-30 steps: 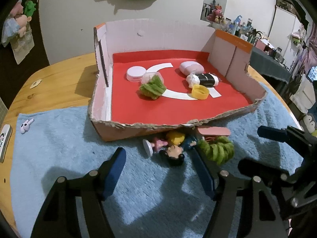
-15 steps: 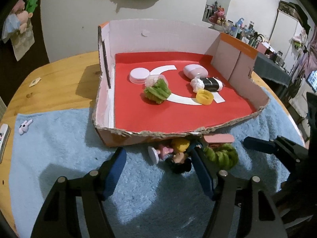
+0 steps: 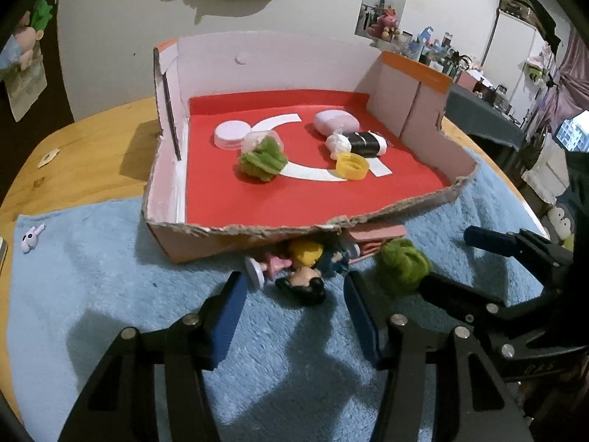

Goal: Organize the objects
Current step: 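Move both grippers toward the green yarn pieces on the blue mat, then grasp the dark-haired figurine with the left gripper while the right grasps the green yarn ball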

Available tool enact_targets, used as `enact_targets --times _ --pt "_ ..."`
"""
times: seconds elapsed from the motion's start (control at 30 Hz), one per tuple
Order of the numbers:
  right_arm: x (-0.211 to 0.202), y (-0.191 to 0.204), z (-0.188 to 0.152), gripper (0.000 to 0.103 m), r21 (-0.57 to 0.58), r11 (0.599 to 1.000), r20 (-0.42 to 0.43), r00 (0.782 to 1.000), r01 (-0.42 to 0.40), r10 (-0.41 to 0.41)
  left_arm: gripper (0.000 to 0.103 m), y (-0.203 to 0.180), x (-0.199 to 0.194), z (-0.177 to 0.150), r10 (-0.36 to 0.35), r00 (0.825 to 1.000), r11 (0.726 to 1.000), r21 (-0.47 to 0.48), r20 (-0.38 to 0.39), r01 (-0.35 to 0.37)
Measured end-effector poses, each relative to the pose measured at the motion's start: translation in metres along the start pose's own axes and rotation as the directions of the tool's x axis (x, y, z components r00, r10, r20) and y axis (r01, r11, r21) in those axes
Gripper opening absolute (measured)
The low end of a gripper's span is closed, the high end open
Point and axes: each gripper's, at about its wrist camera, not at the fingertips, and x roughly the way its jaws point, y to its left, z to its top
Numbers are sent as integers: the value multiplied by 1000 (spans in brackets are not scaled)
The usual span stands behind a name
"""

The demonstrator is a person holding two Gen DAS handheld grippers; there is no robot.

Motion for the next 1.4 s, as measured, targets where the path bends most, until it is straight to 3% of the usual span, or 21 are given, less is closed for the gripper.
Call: enact_targets --times 0.17,0.3,0.4,0.57,0.67,0.7,0.77,1.2,1.27,1.4 --pt "1 10 3 93 -48 998 -3 999 -37 37 57 2 3 9 -9 1000 1000 8 9 9" --pt "13 15 5 70 -53 992 -33 993 -116 114 57 -8 5 5 -10 1000 997 78 20 8" --pt "15 17 6 68 -65 986 -31 988 -150 148 56 -6 4 5 -32 999 995 95 33 29" --pt "15 28 7 57 -116 973 -33 980 -200 198 45 -4 2 7 -57 998 994 99 38 53" --pt "17 37 6 45 -152 962 -34 974 -228 225 39 -5 -1 5 -63 997 991 125 53 56" --pt "18 39 6 41 -157 960 -36 973 -233 230 31 -5 -3 4 -72 996 990 129 55 64" --pt "20 41 6 36 -163 958 -42 972 -235 231 30 -7 -5 2 -96 994 986 141 54 88" --pt "16 23 3 35 -110 965 -53 971 -238 233 30 -13 1 -5 -127 992 981 150 -12 127" --pt "16 23 3 36 -111 965 -55 971 -238 233 39 -15 3 -2 -151 988 974 165 -26 154" --pt "15 21 3 38 -120 968 -54 975 -223 217 49 -19 11 2 -115 993 977 178 -39 120"
